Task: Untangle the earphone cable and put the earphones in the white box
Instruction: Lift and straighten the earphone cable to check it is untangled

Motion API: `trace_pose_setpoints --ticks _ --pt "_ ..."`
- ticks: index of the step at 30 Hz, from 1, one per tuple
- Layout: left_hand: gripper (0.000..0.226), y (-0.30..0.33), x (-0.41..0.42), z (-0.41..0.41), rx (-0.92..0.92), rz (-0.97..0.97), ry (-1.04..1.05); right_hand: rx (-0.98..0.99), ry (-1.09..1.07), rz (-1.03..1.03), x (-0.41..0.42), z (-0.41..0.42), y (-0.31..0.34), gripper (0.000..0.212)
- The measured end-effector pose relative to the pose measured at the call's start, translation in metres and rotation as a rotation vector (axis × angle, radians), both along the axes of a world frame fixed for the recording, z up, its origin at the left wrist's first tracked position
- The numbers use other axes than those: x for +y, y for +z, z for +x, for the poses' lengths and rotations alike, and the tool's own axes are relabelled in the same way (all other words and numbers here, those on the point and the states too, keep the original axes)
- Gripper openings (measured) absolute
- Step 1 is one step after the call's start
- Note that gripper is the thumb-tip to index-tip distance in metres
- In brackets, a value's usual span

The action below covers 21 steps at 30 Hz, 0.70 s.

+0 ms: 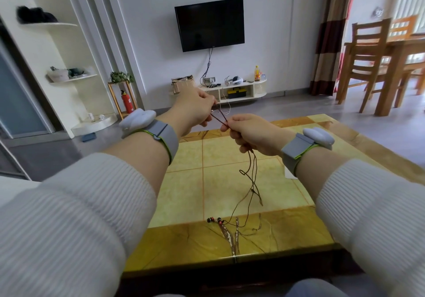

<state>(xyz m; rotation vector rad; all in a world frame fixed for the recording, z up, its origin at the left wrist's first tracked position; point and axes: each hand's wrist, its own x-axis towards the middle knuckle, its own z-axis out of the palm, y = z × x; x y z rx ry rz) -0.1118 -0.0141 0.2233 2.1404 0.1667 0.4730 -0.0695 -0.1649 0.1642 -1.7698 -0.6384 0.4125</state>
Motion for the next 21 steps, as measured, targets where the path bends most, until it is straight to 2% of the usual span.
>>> trace_pose_setpoints --ticks 2,6,8,11,13,15,18,21 --pt "0.019 -0.003 0.004 -0.001 0.021 0.048 0.015 -0.082 -0.030 -0.062 -0.002 0.001 0.000 0.027" --pt "0.024 -0.006 0.018 -0.001 -0.078 0.198 0.020 -0.170 -0.067 -0.137 -0.007 0.004 0.001 0.028" --pt "0.029 -0.004 0.024 -0.004 -0.051 0.392 -0.081 -0.217 -0.071 -0.183 -0.009 0.006 0.002 0.028" --pt "0.050 -0.003 0.023 -0.008 0.087 0.856 -0.284 -0.252 -0.050 -0.221 -0.009 0.006 0.004 0.028" --pt "0.061 -0.006 0.020 -0.008 0.127 1.016 -0.335 -0.267 -0.031 -0.240 -0.008 0.004 0.006 0.027" --pt "0.055 -0.011 0.019 -0.005 0.124 1.098 -0.334 -0.291 -0.017 -0.254 -0.007 0.002 0.009 0.027" --pt "0.031 -0.017 0.020 -0.002 0.093 1.237 -0.331 -0.318 -0.008 -0.265 -0.008 0.001 0.010 0.027" --pt "0.029 -0.019 0.021 -0.004 0.131 1.135 -0.327 -0.327 -0.011 -0.268 -0.009 0.003 0.009 0.028"
